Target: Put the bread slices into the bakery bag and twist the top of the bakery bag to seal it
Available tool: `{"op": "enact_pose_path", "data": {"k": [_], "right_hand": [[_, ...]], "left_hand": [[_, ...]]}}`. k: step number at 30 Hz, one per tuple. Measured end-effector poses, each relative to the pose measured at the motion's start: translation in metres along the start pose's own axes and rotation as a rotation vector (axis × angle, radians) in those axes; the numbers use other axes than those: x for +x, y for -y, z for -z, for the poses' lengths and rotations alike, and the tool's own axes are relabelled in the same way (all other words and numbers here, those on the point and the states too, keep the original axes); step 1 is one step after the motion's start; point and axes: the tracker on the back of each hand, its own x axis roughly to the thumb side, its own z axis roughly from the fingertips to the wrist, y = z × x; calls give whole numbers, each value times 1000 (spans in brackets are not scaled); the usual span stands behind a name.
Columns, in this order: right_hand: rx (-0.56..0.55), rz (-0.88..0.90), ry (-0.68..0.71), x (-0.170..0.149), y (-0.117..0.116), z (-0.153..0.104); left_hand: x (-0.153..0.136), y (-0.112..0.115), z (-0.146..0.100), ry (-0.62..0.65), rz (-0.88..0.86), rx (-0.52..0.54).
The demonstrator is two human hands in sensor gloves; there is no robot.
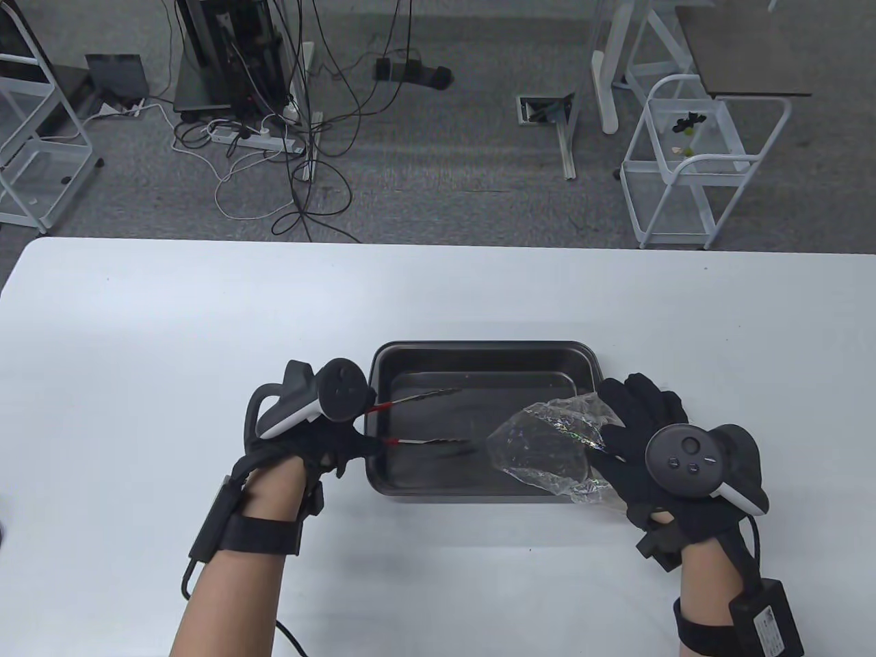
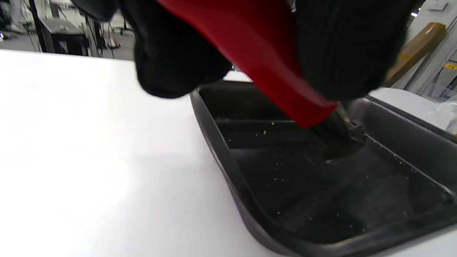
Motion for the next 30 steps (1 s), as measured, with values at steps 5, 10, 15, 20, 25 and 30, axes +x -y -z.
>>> {"op": "enact_pose_path", "data": {"k": [5,10,15,20,25,30], "right_hand": [[-3,1,-10,-2,1,-1],[-1,8,-11,-4,1,0],[12,8,-9,-5,-2,3],[13,3,-9,-4,-3,3],[1,6,-9,-4,-4,3],[1,-1,-8,-3,-5,3]], "left_hand": [[-1,9,29,-11,-9,-56],[-6,18,45,-29,-37,-128],[-9,25,53,-73,1,-170],[-10,29,58,-108,35,-203],[-8,29,59,-129,36,-181],[-5,19,47,-172,84,-98]]}}
